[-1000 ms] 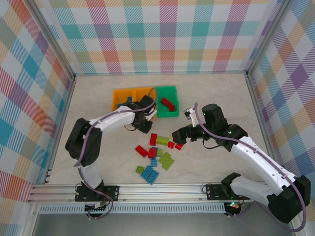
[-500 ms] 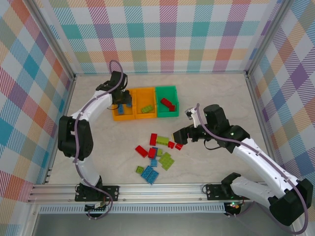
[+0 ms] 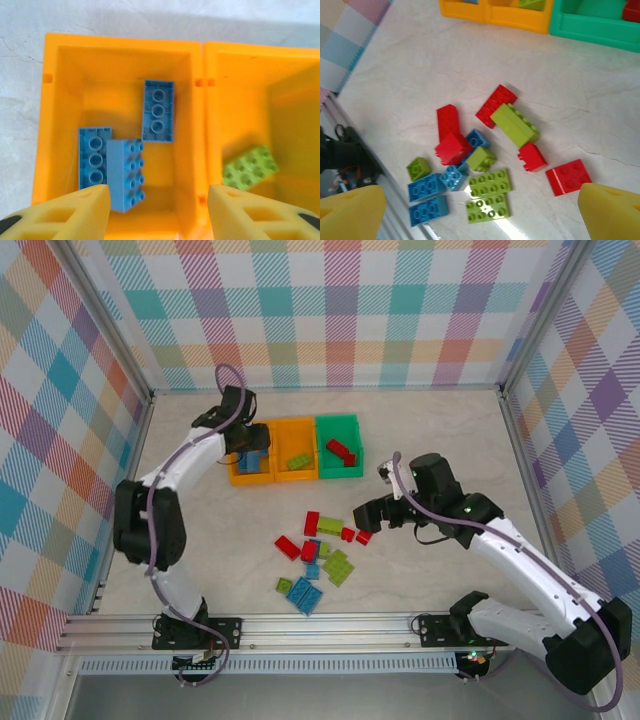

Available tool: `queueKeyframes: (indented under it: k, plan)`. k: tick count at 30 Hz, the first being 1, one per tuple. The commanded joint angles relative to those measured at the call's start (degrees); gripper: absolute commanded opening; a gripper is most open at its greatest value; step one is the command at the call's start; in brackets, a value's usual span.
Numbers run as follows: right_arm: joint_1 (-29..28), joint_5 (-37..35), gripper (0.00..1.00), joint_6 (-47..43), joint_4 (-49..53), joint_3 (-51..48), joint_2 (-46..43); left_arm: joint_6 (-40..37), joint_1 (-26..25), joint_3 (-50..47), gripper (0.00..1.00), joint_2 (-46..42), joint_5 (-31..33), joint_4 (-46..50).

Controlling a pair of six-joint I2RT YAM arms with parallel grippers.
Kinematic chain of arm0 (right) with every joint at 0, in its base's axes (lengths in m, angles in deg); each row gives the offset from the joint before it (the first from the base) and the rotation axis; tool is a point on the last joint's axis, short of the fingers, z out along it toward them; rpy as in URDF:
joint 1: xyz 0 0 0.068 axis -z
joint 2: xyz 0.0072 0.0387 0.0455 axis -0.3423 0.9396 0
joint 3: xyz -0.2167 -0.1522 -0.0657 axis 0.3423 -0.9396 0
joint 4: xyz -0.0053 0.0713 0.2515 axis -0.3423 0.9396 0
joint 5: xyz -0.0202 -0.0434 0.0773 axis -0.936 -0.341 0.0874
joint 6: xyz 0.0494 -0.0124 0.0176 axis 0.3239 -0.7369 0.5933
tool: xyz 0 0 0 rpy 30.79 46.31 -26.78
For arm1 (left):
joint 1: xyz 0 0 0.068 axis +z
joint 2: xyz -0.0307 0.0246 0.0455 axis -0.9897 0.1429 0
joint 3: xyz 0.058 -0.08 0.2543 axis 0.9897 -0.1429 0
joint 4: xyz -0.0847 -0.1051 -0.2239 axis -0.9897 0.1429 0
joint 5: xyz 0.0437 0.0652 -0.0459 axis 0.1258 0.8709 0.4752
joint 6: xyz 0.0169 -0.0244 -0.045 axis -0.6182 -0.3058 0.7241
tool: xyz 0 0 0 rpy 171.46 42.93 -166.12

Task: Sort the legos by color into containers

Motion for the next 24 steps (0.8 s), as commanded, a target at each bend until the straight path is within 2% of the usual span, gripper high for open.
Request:
queueKeyframes:
  k: [1, 6, 11, 14, 16, 20, 24]
  plan:
    - [-1.9, -5.1, 0.95, -5.6, 0.3, -0.7, 2.2, 1.0, -1.8, -5.4, 0.57, -12.2, -6.1, -2.8]
    - [-6.0, -10.3, 0.91, -8.8, -0.7, 2.1, 8.9, -12.7, -11.2, -9.5, 0.63, -27.1, -8.2, 2.3]
    - [-7.5, -9.3, 0.88, -10.7, -4.9, 4.8, 17.9, -31.9, -18.4, -14.6, 0.8, -39.3, -15.6, 10.5]
    - [-8.0, -11.1, 0.86, -12.5, -5.9, 6.1, 23.1, -41.3, -19.1, -20.4, 0.9, -46.7, -20.7, 13.4]
    - [-8.2, -11.2, 0.84, -13.4, -6.3, 7.2, 26.0, -43.6, -19.1, -24.7, 1.0, -51.3, -23.6, 12.8]
    - [-9.2, -8.5, 0.79, -14.5, -7.2, 9.7, 31.5, -49.3, -19.1, -32.8, 1.0, -59.0, -34.1, 8.6]
    - [-10.0, -7.4, 0.7, -15.2, -8.0, 11.4, 37.1, -52.5, -19.1, -36.9, 1.0, -61.4, -35.8, 5.2]
